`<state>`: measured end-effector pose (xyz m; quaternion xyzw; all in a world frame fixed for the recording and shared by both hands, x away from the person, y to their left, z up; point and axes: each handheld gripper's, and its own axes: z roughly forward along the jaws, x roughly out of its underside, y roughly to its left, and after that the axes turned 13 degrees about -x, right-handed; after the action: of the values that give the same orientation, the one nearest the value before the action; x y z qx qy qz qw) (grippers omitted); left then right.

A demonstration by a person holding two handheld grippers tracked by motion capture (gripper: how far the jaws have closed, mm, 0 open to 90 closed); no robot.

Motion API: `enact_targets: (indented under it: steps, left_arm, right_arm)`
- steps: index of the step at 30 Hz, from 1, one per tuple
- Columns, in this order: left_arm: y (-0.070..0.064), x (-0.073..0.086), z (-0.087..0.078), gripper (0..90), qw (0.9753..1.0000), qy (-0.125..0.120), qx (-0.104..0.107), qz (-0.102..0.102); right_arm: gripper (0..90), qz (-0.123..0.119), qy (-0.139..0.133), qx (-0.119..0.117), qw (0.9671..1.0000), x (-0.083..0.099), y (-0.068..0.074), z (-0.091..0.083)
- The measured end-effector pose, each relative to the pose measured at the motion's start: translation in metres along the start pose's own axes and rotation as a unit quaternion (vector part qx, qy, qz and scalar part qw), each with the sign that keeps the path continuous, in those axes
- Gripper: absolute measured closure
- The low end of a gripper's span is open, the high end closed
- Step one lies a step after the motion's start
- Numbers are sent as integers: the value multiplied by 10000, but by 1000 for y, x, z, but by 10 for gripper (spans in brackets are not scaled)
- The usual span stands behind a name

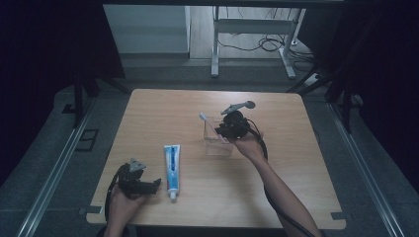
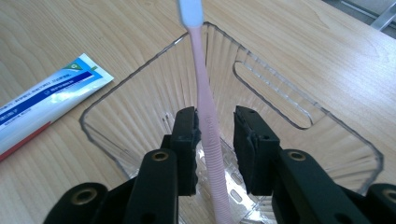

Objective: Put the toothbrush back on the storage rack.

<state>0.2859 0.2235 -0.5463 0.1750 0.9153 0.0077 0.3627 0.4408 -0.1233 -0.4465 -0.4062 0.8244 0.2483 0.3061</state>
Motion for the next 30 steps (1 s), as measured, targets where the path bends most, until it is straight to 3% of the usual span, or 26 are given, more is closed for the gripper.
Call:
enact_targets:
  steps: [30]
  left_arm:
    - [0, 0, 0, 0, 10000, 0, -1, -1]
  right_arm:
    - [263, -91, -34, -215, 9997, 1, 11, -38]
